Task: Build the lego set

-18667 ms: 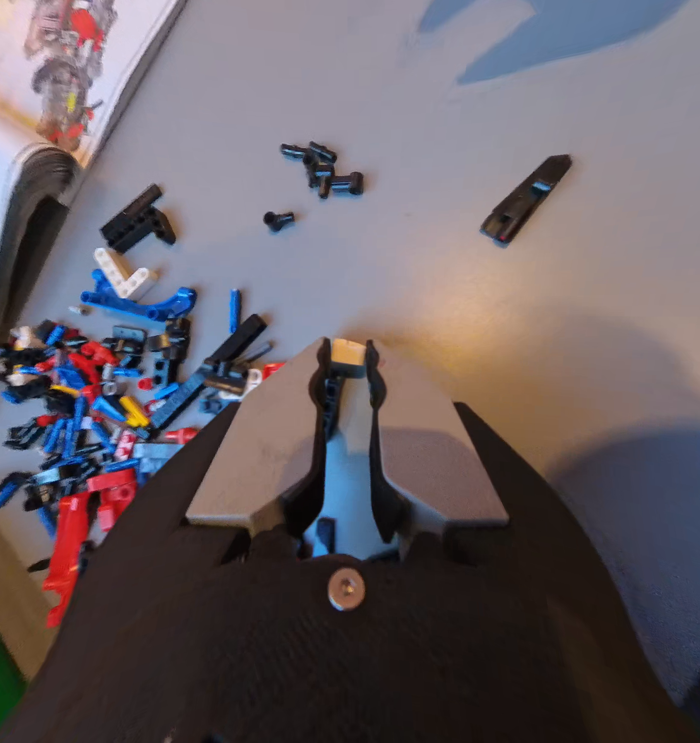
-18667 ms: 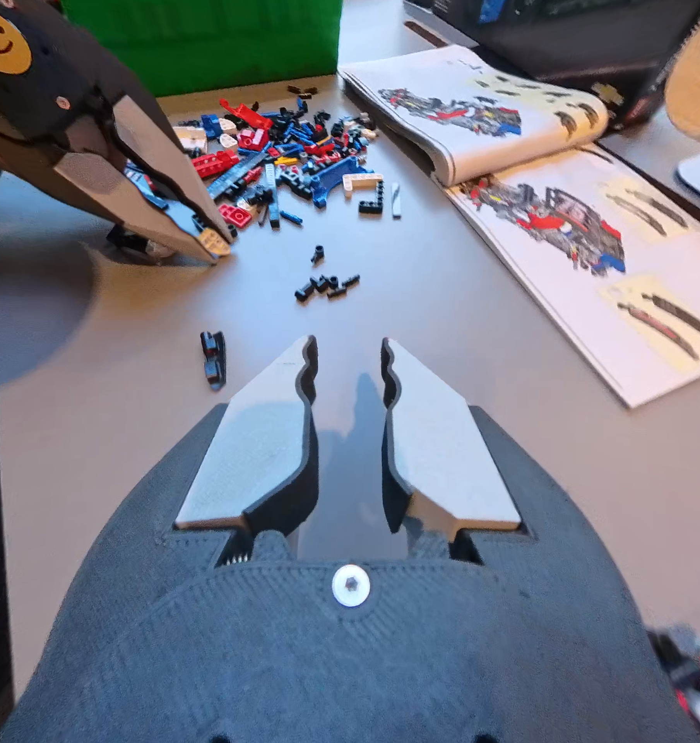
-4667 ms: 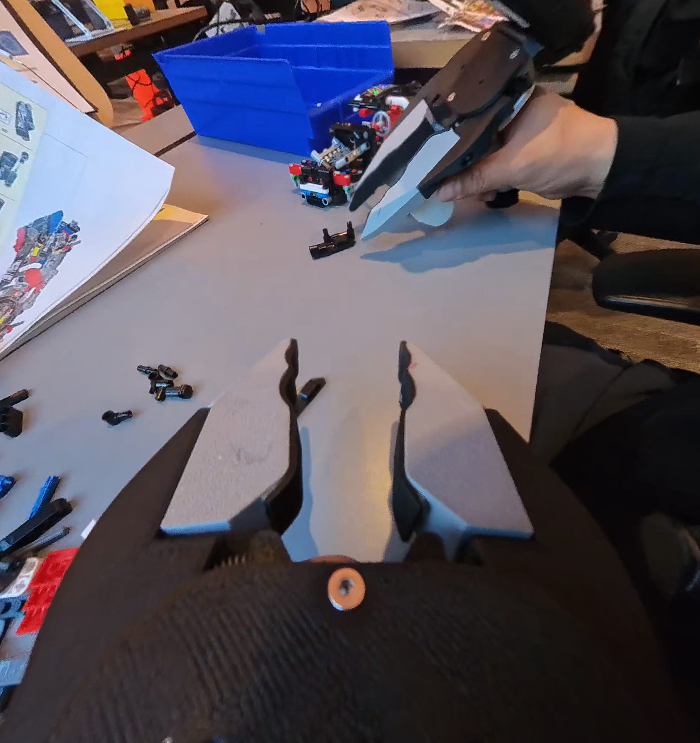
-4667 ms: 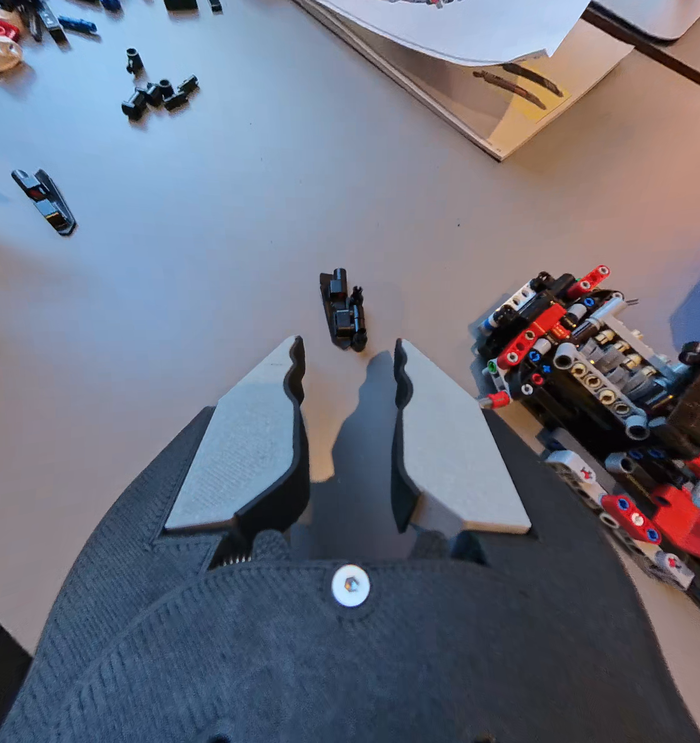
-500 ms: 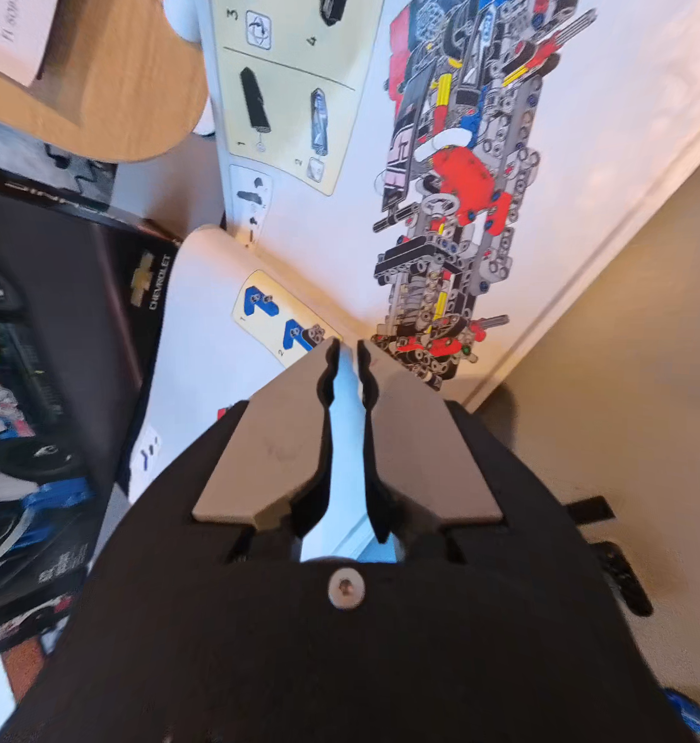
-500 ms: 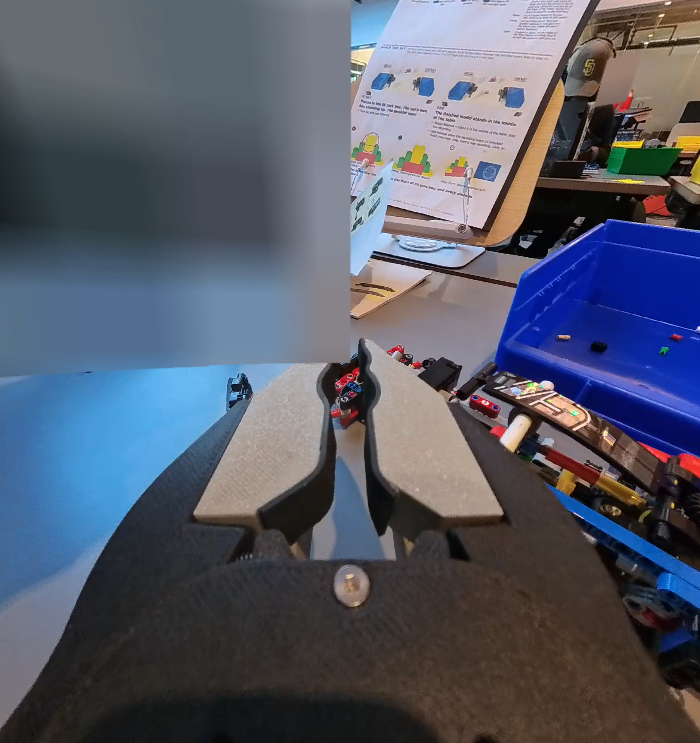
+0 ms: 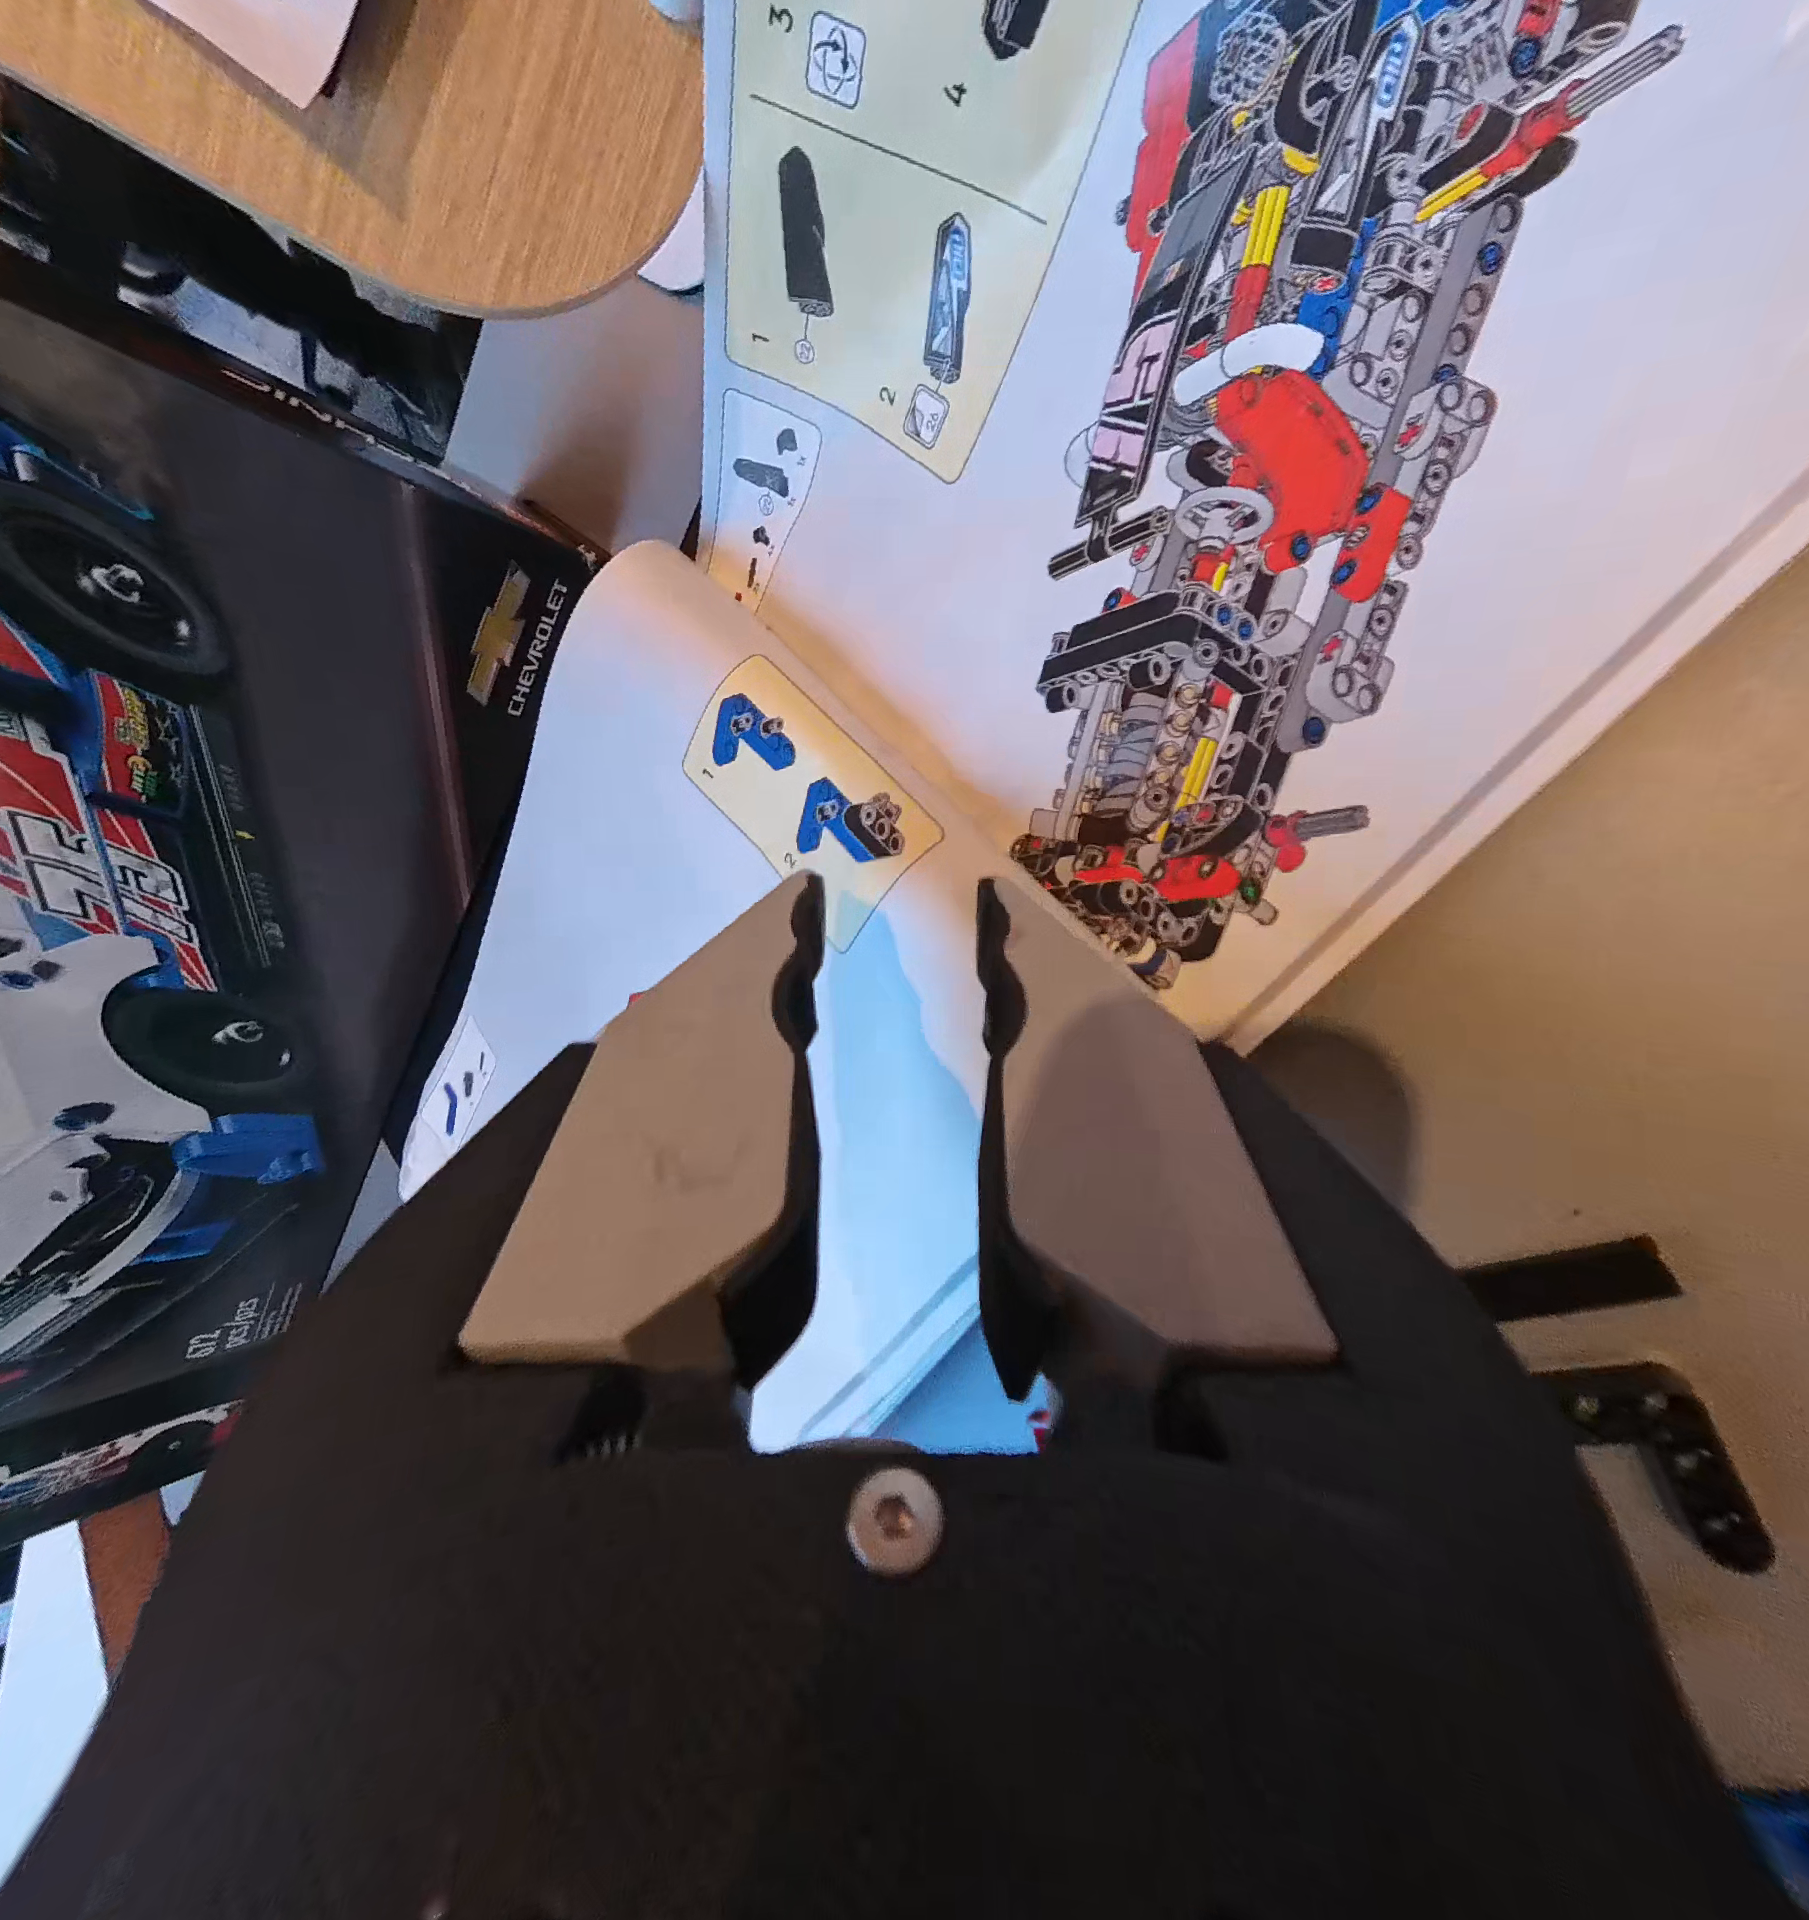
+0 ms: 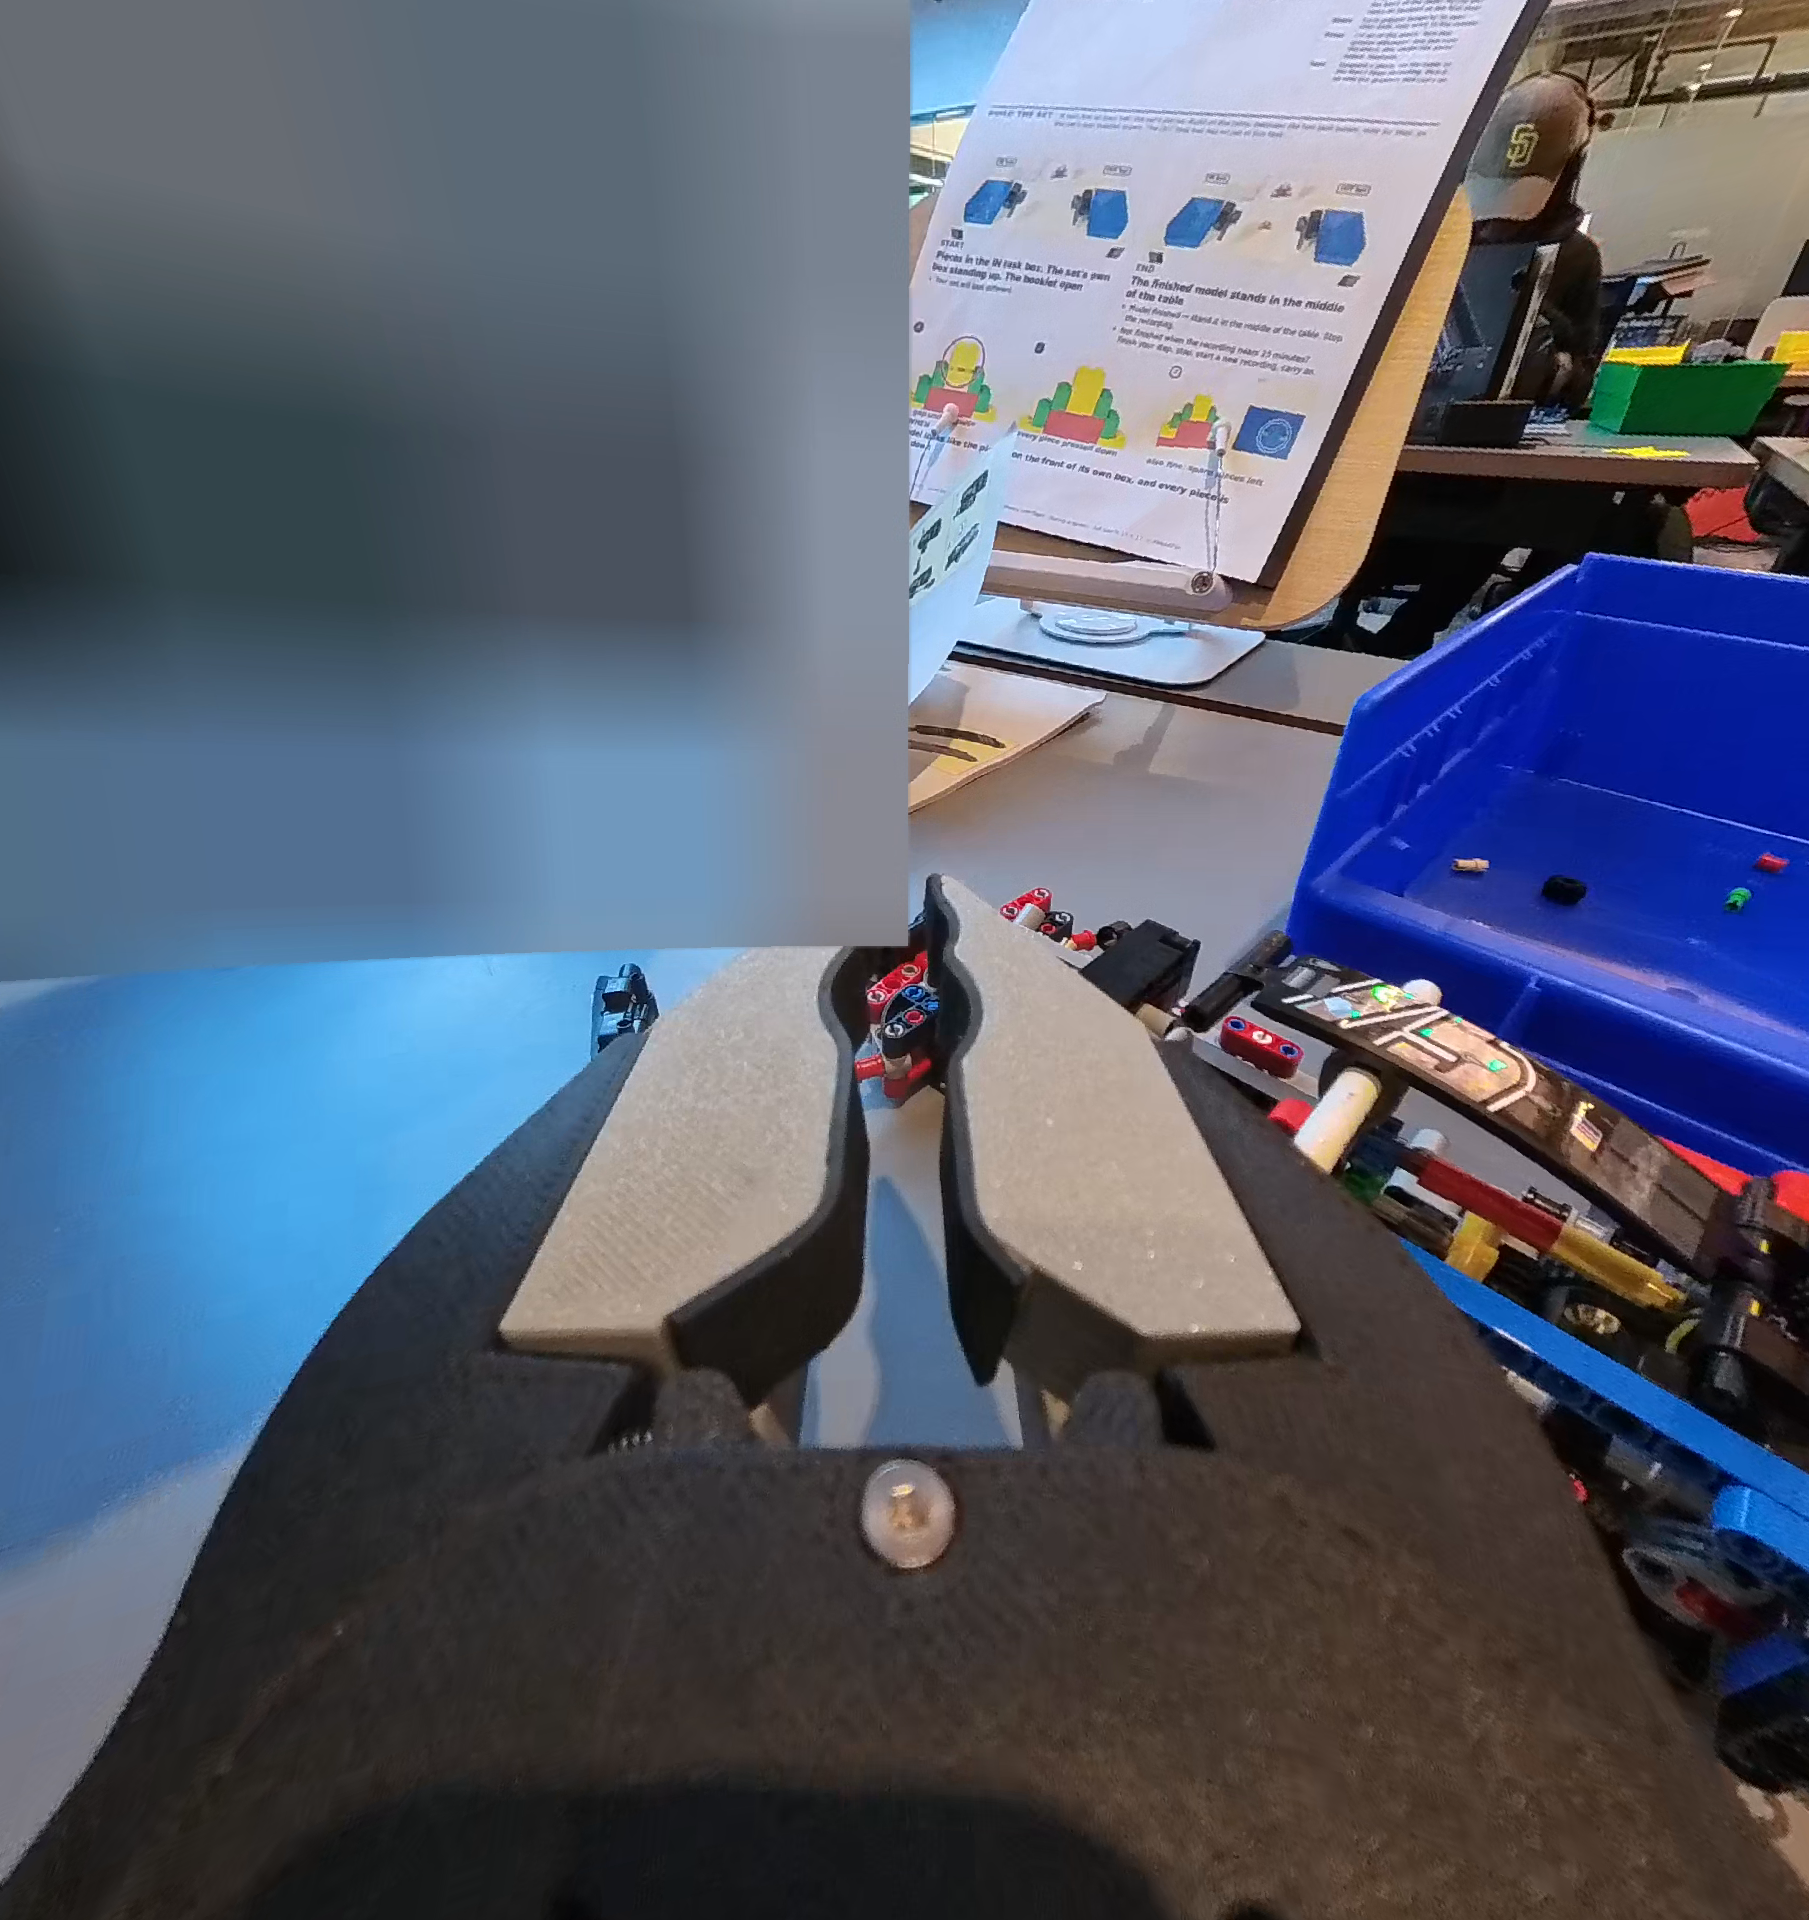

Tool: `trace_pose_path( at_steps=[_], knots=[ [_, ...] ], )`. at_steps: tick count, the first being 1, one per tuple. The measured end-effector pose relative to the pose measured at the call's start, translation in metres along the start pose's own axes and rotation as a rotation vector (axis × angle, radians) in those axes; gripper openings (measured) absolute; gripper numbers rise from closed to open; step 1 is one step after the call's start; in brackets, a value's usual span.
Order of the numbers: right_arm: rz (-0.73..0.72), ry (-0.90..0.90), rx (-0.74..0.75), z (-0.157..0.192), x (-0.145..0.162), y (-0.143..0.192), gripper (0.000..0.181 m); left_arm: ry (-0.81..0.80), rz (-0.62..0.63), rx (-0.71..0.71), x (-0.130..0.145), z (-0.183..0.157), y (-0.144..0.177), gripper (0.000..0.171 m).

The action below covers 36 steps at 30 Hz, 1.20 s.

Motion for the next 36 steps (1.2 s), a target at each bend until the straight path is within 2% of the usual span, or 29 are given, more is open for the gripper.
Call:
trace_pose_path(
  at_steps=[8, 10, 13, 17, 20, 24, 27, 28, 32, 36],
  knots=[
    [0.009, 0.017, -0.002, 0.002, 0.000, -0.001, 0.004, 0.028, 0.028, -0.007, 0.003, 0.000, 0.017, 0.029],
    [0.012, 0.029, -0.008, 0.003, 0.000, -0.001, 0.006, 0.051, 0.035, -0.005, 0.002, -0.001, 0.033, 0.032],
    [0.016, 0.056, -0.024, 0.007, 0.000, -0.003, 0.009, 0.107, -0.012, -0.005, -0.004, -0.009, 0.077, 0.037],
    [0.029, 0.087, -0.032, 0.012, 0.001, -0.005, 0.012, 0.239, -0.141, 0.057, -0.008, -0.042, 0.143, 0.040],
    [0.037, 0.103, -0.040, 0.015, 0.001, -0.006, 0.015, 0.339, -0.268, 0.147, -0.004, -0.082, 0.171, 0.041],
    [0.062, 0.151, -0.044, 0.021, 0.002, -0.009, 0.019, 0.494, -0.480, 0.310, -0.001, -0.139, 0.184, 0.044],
    [0.091, 0.204, -0.046, 0.027, 0.003, -0.012, 0.021, 0.438, -0.628, 0.223, -0.001, -0.171, 0.196, 0.044],
    [0.097, 0.221, -0.046, 0.029, 0.004, -0.013, 0.021, 0.435, -0.674, 0.237, -0.002, -0.181, 0.200, 0.042],
    [0.121, 0.274, -0.033, 0.034, 0.005, -0.015, 0.021, 0.469, -0.766, 0.270, 0.004, -0.209, 0.205, 0.038],
    [0.089, 0.323, -0.028, 0.040, 0.001, -0.010, 0.016, 0.416, -0.809, 0.188, 0.010, -0.213, 0.210, 0.038]
  ],
)
Point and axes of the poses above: each gripper's, where its closed fingertips meet, y back along the fingers, x out of its underside, z = x × y across the jaws, the point moved 10 cm from there along y, back along the fingers, and after that the axes turned 4 degrees about -z, right-handed, at the moved point
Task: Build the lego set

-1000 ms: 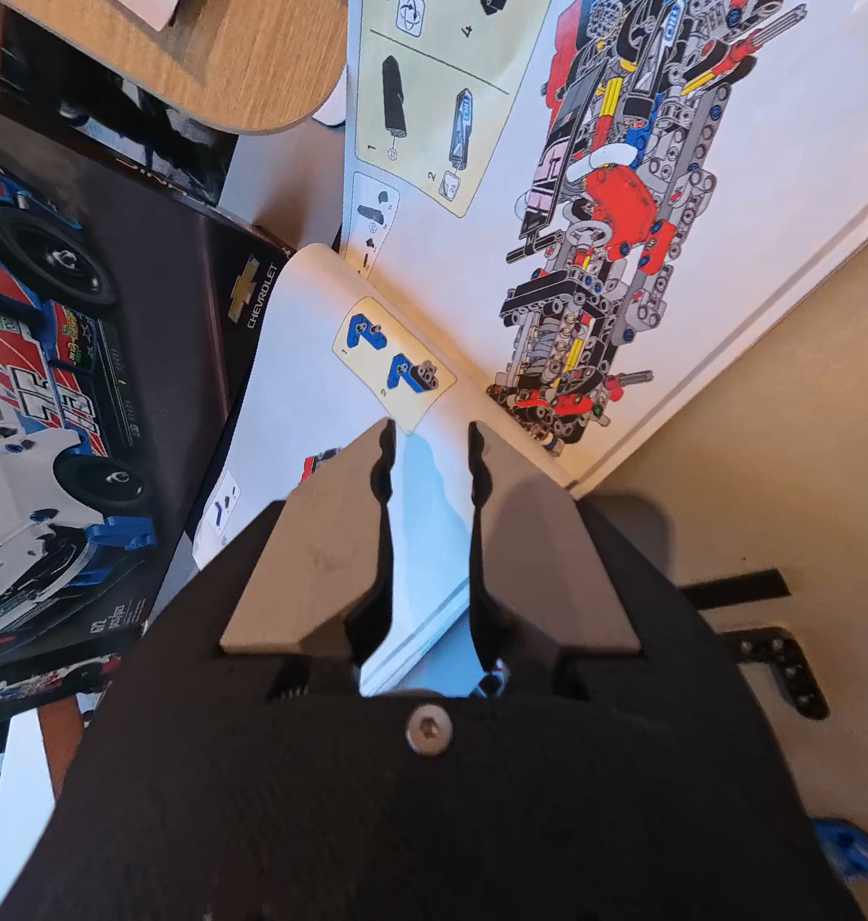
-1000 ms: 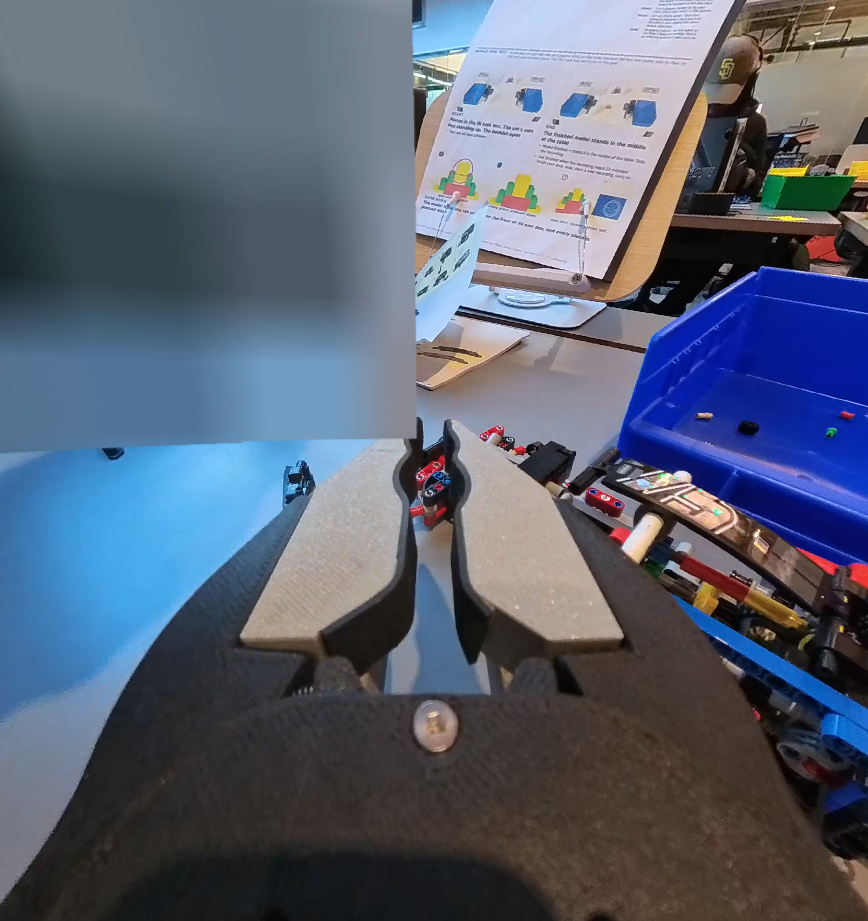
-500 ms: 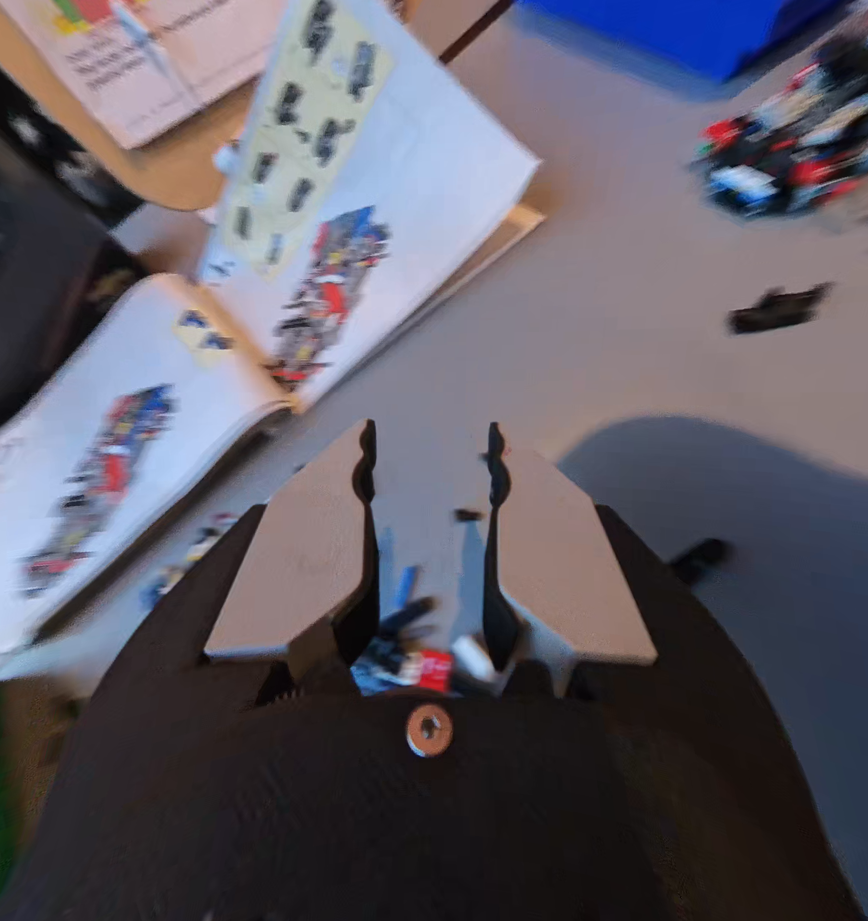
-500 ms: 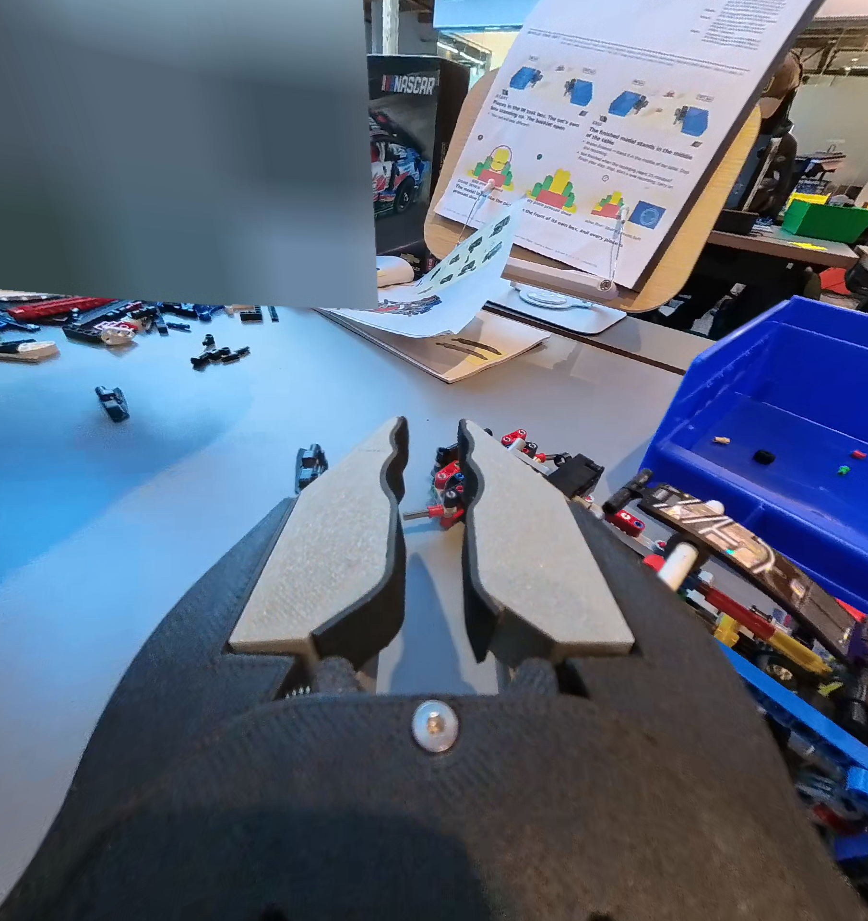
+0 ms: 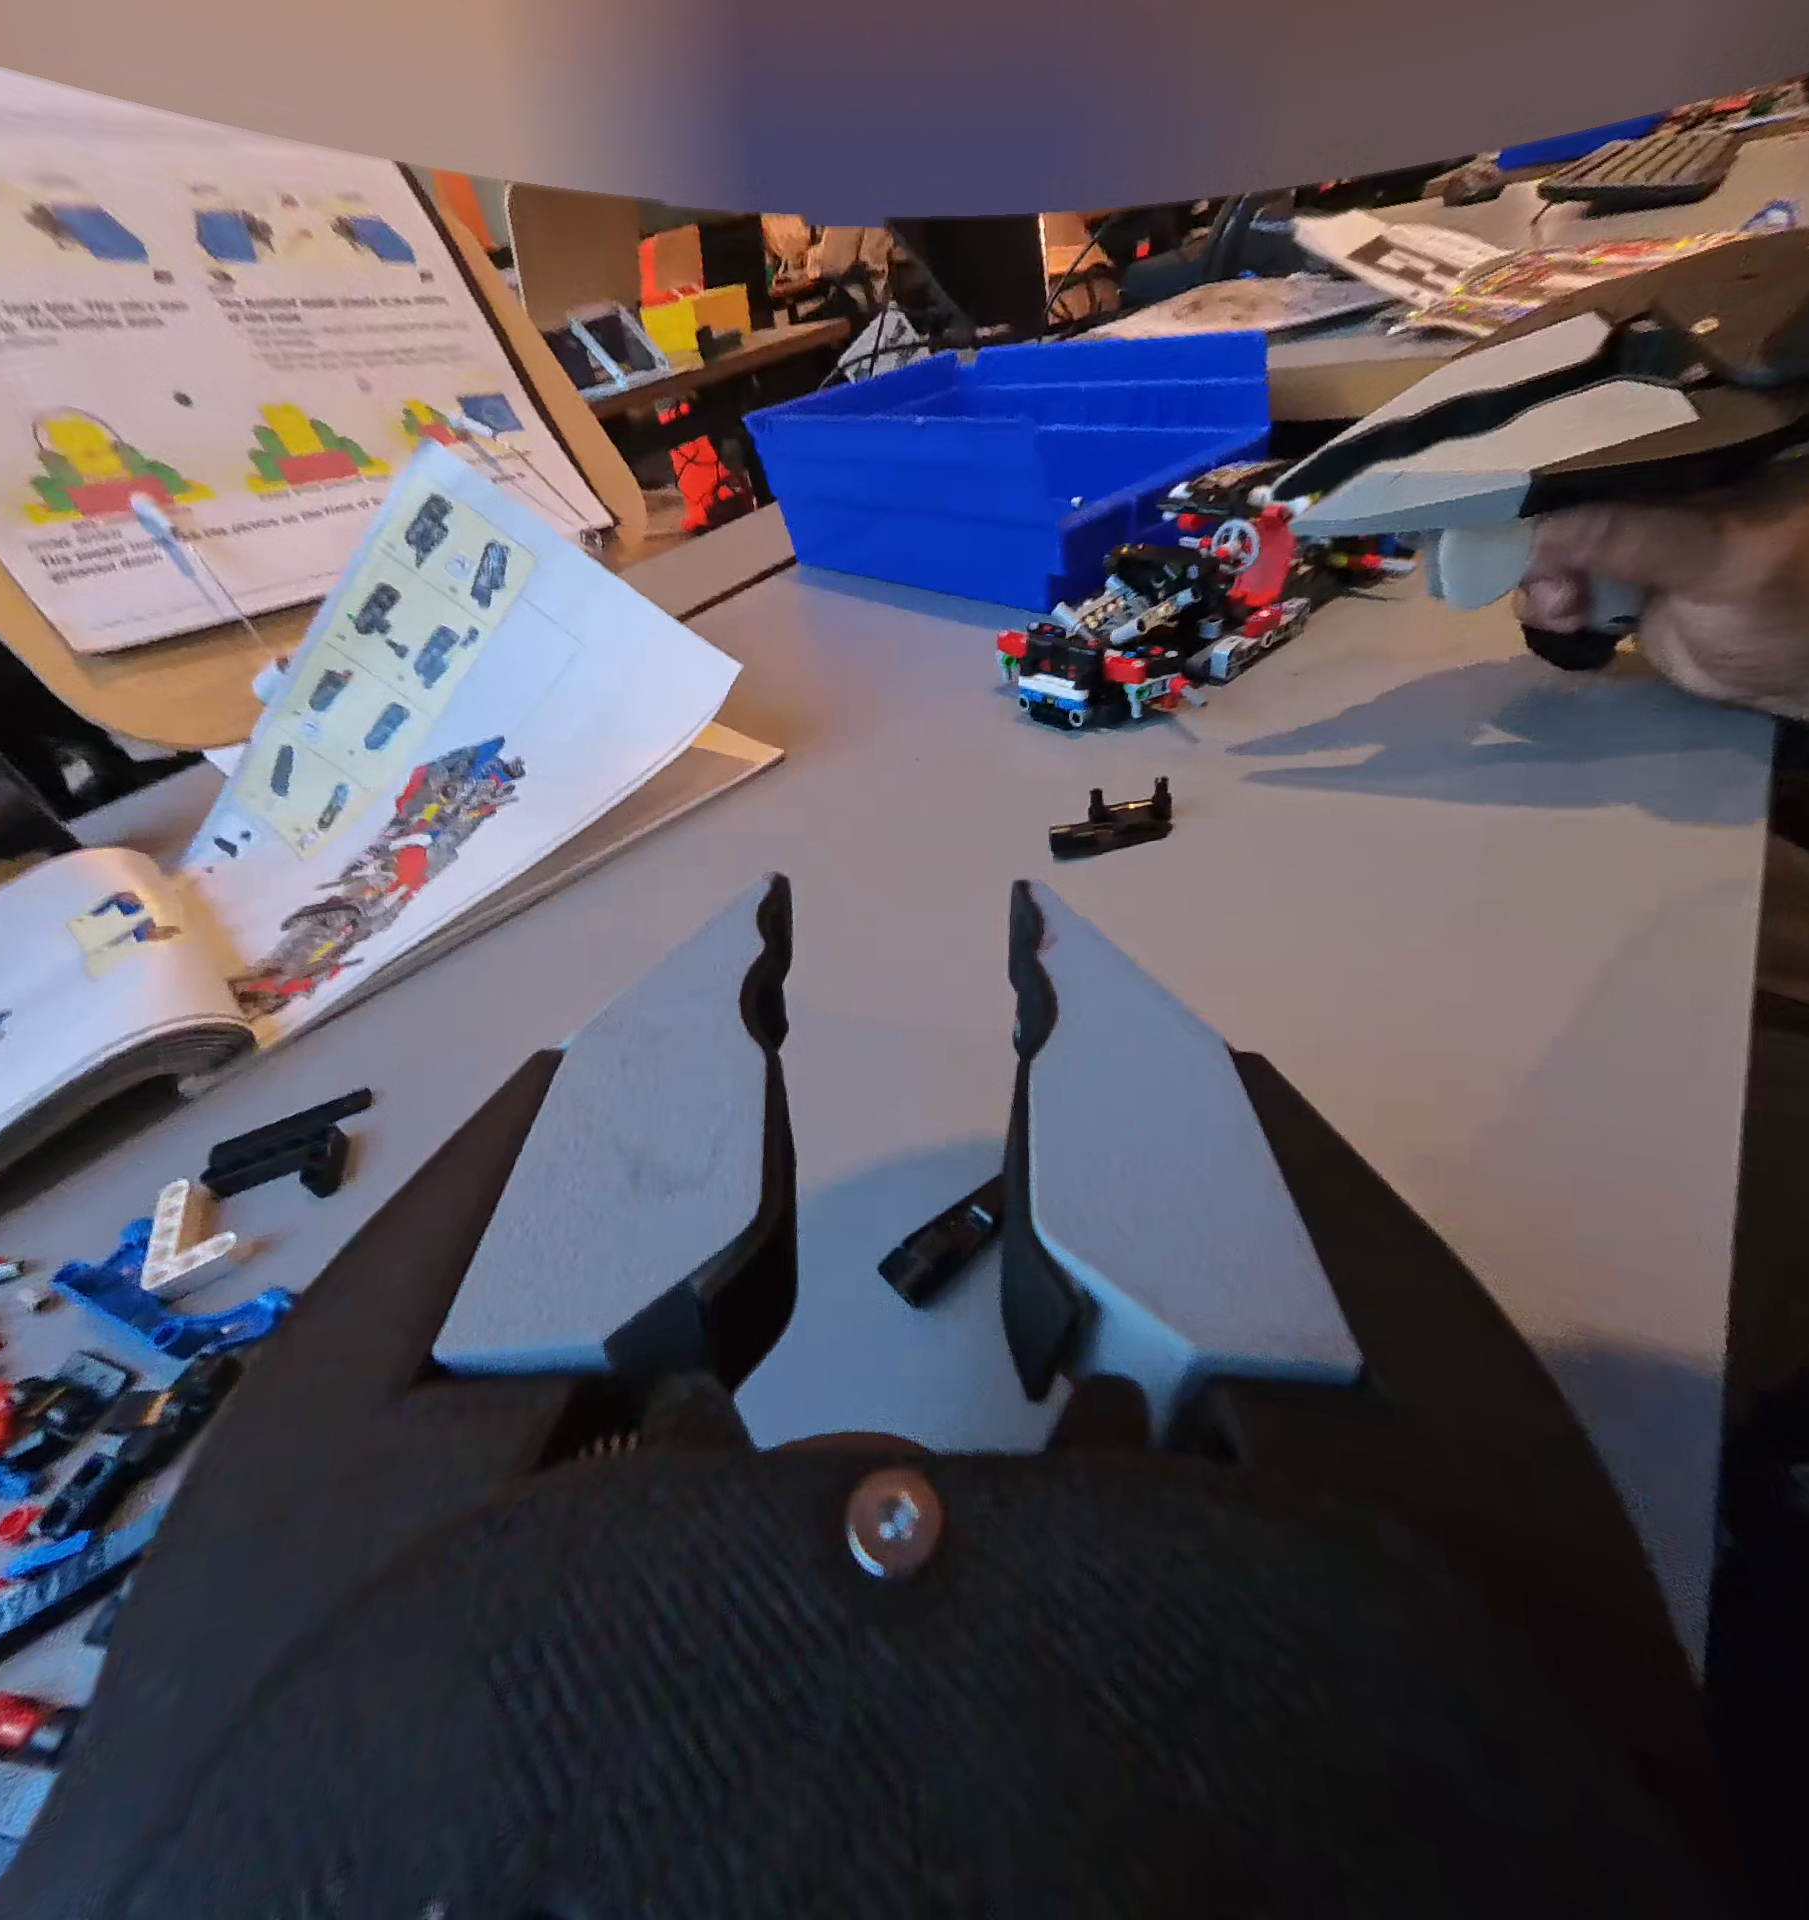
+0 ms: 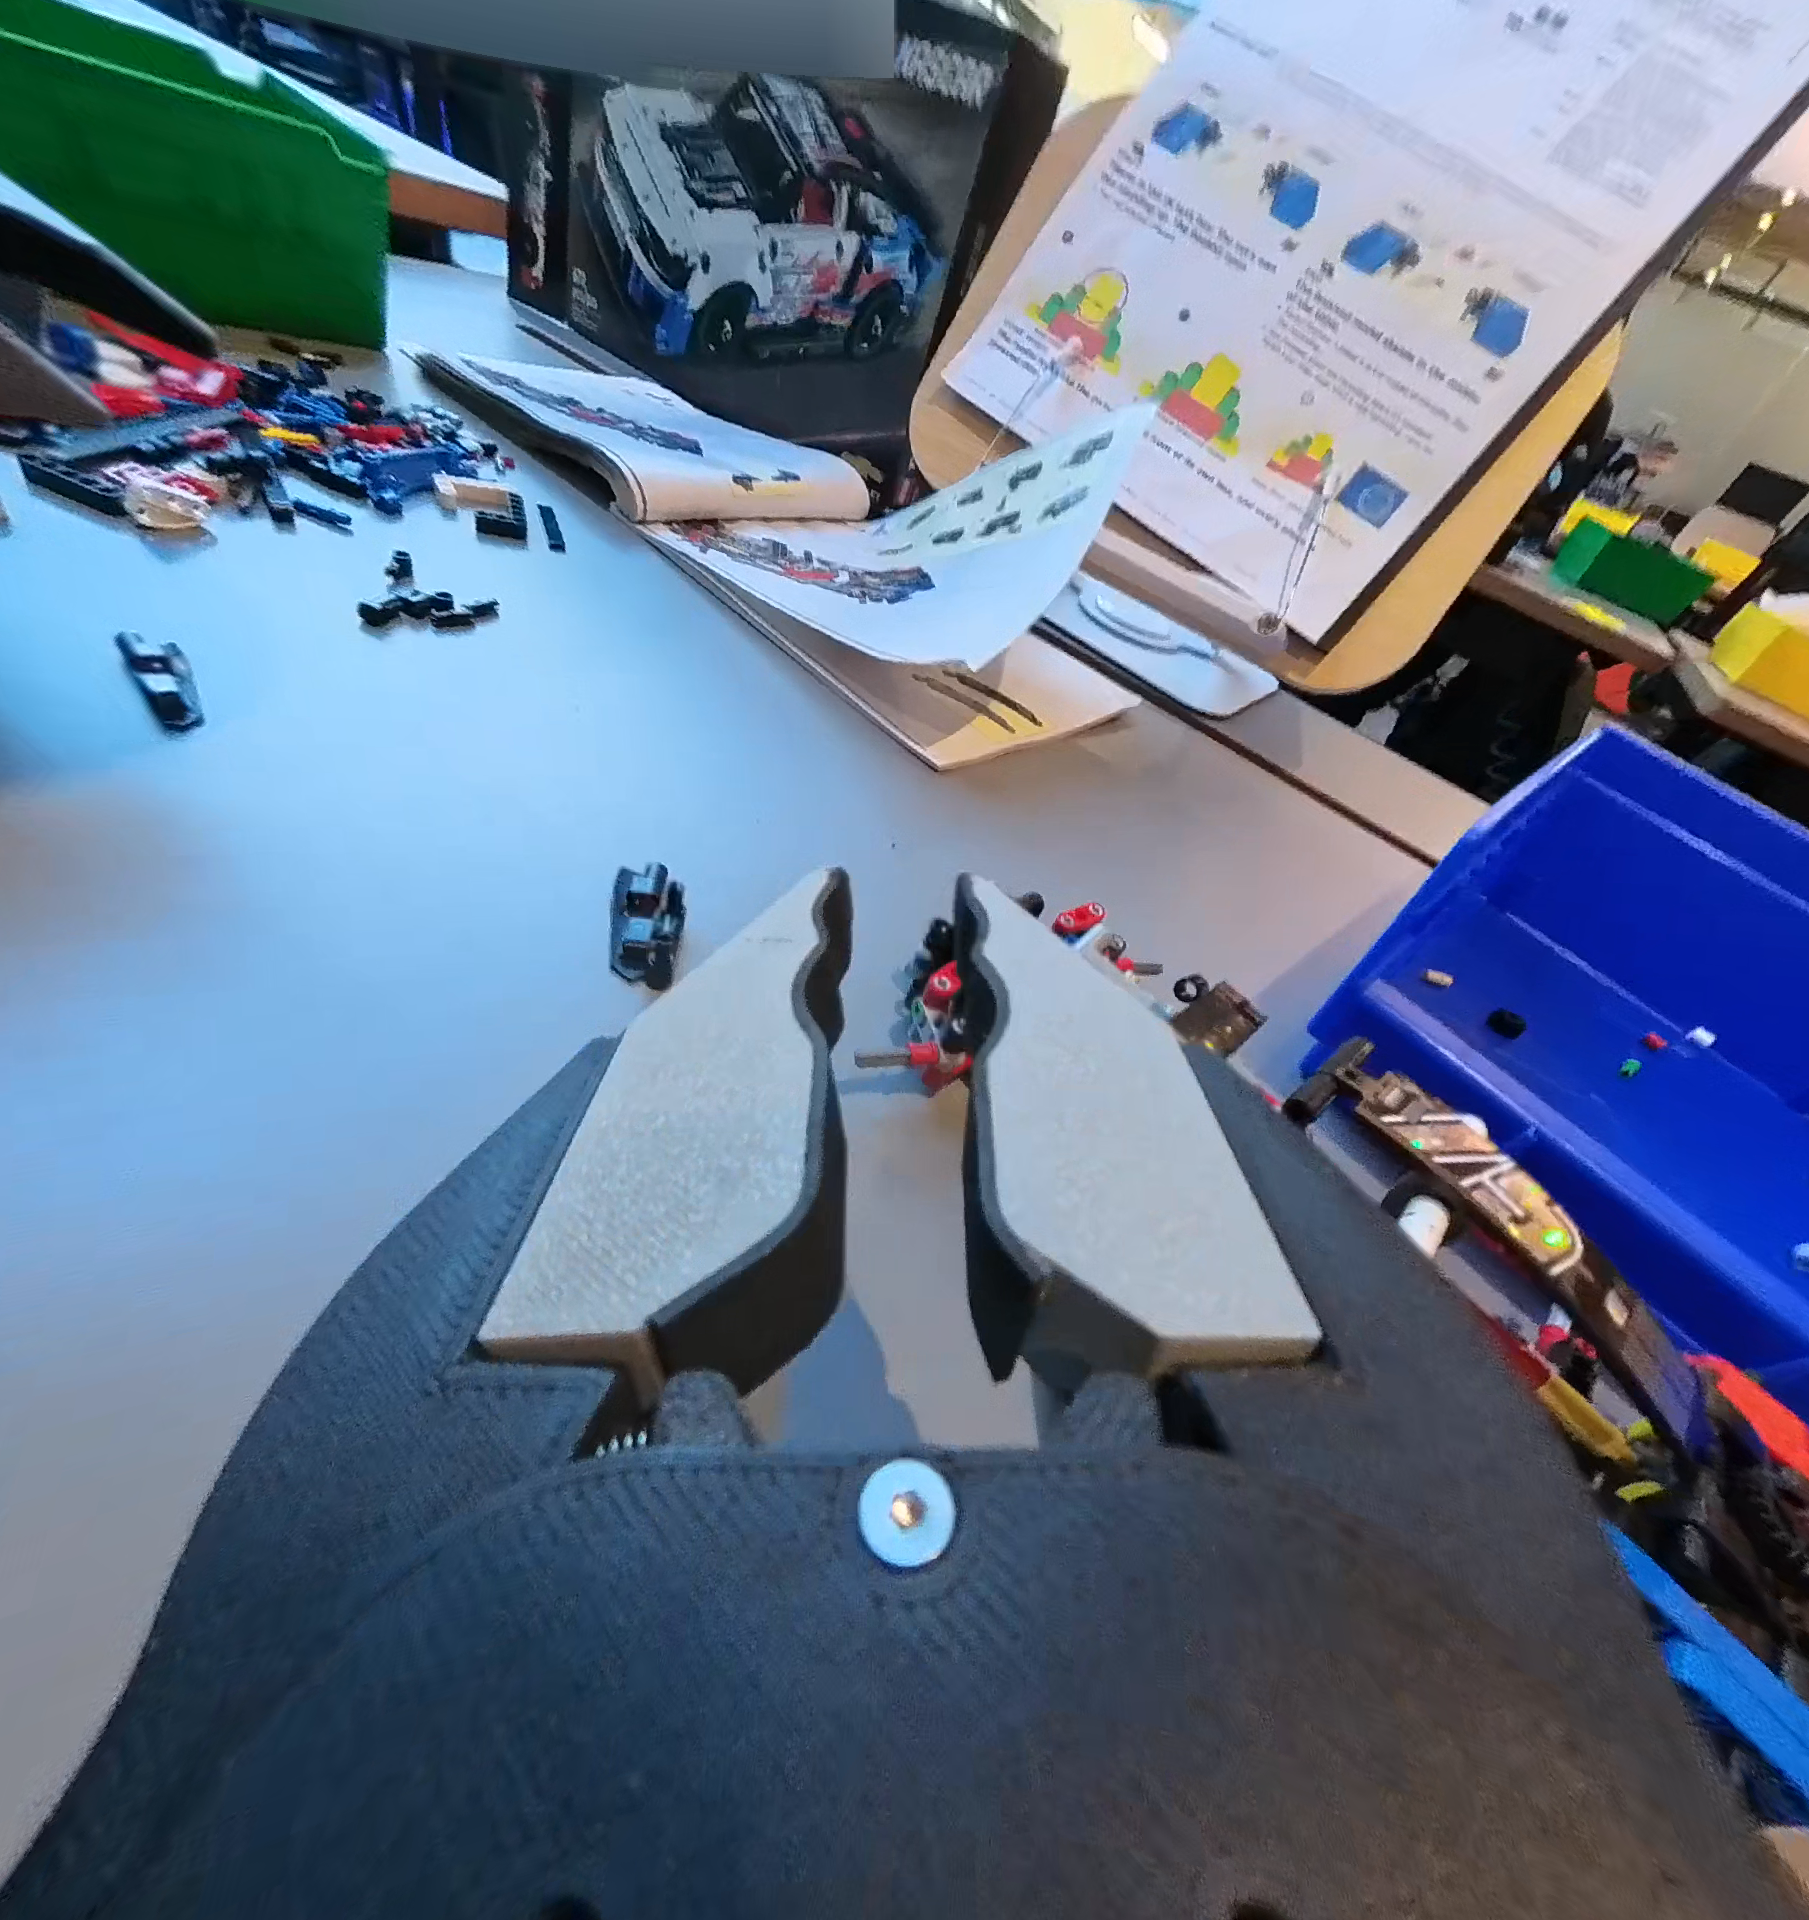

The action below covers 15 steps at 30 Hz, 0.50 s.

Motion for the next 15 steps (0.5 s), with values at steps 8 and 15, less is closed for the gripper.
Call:
trace_pose_path(
  at_steps=[8, 15],
  knots=[
    [0.032, 0.141, 0.059, 0.012, -0.002, 0.000, 0.011, 0.016, -0.007, 0.025, 0.003, 0.002, -0.002, 0.034],
    [0.056, 0.018, 0.142, -0.007, 0.004, 0.003, 0.006, -0.007, 0.000, 0.014, 0.003, 0.000, -0.003, 0.034]
  ],
)
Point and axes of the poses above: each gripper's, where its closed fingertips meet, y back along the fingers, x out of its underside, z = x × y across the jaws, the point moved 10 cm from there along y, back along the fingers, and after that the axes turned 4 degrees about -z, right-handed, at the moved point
